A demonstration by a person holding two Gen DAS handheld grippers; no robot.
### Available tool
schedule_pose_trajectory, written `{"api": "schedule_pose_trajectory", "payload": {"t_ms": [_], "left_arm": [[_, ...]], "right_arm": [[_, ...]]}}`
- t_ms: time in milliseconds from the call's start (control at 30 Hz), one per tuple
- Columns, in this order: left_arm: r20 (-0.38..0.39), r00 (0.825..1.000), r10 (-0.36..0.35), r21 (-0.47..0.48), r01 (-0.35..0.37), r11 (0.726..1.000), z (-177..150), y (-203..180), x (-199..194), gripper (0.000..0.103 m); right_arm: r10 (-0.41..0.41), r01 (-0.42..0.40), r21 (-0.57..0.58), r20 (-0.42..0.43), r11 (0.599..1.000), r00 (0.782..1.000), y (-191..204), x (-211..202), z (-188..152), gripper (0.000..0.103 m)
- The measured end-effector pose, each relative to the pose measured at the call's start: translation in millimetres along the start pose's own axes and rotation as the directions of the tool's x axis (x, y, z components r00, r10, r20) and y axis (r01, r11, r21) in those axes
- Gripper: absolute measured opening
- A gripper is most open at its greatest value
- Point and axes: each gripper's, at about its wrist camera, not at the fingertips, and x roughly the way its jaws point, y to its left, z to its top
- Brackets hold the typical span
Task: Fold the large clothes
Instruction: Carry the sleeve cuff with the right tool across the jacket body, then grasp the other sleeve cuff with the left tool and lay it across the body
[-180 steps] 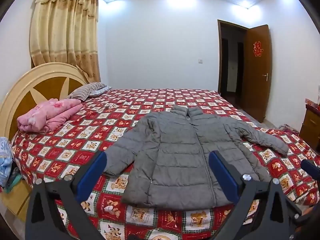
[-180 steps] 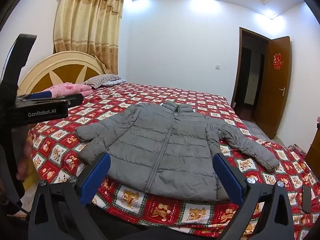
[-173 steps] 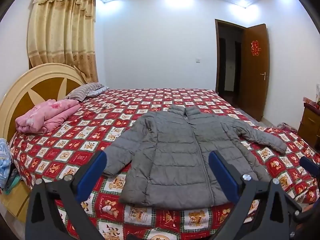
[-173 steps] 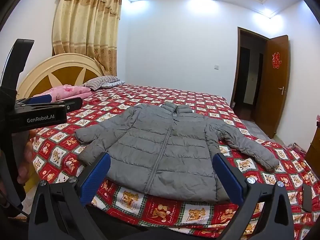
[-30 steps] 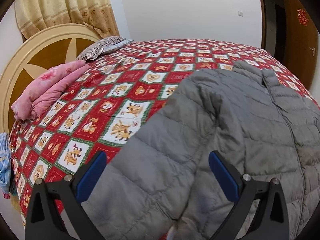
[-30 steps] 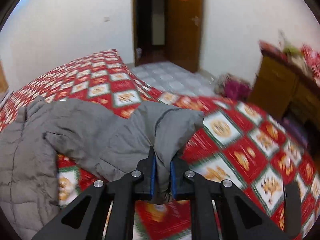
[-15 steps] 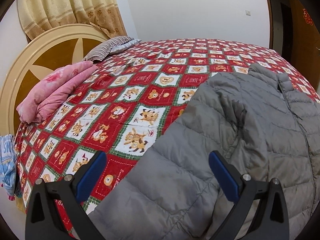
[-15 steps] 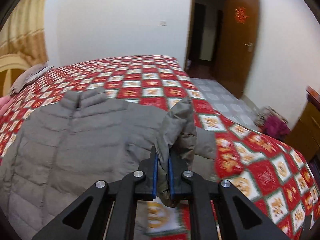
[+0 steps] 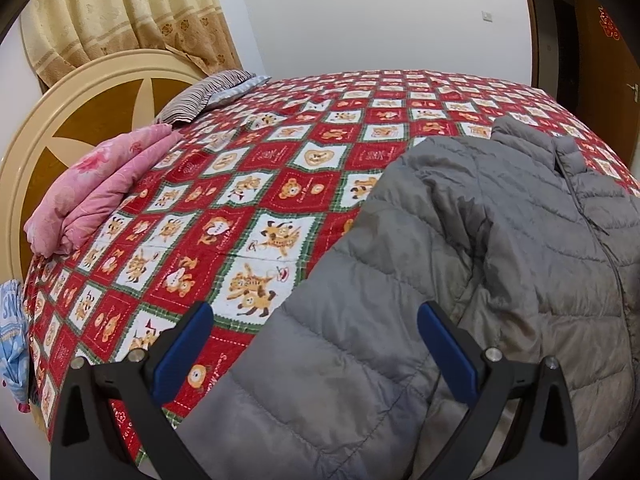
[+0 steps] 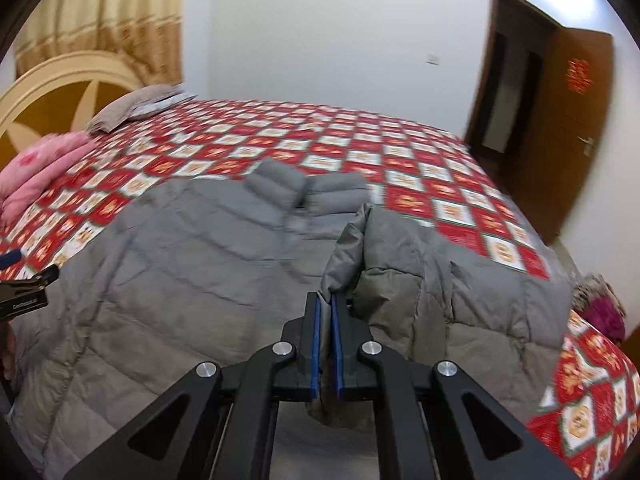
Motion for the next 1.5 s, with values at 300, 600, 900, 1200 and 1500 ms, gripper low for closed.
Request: {"api": "schedule_pose_trajectory", "payload": {"t_ms": [300, 600, 900, 1200, 1500], "left_arm": [[-0.016, 1.000, -0.015, 0.025, 0.015, 1.000, 1.9, -5.3, -5.7, 0.103], [0.012, 0.986, -0.167, 0.009, 0.167, 0.986, 30.0, -43.3, -46.4, 0.103], [-0.046, 0.927, -0.371, 0.118, 0.374, 0.920, 37.4, -173.5, -55.3, 0.103], [-0.149, 0.914, -0.376, 0.147, 0.397, 0.906, 11.6, -247.8, -31.2, 0.090], [-0.255, 0.900, -0.354, 0.113, 0.391, 0.913, -14.1, -262.2, -2.5, 0.103]], "right_arm": [[0.142, -0.143, -0.012, -0.079, 0.990, 0.987, 69.0, 54.5, -19.1, 0.036], [0.327, -0.321, 0.093, -0.054, 0.942, 0.944, 20.9, -6.5, -44.4, 0.066], [-0.003, 0.010, 0.192, -0.036, 0.981, 0.999, -70.5, -20.7, -84.2, 0.066], [-0.002, 0.019, 0.210, -0.083, 0.977, 0.997, -75.1, 3.6, -133.5, 0.066], [0.051, -0.025, 0.265, -0.090, 0.964, 0.995, -88.1, 8.7, -141.0, 0.068]]}}
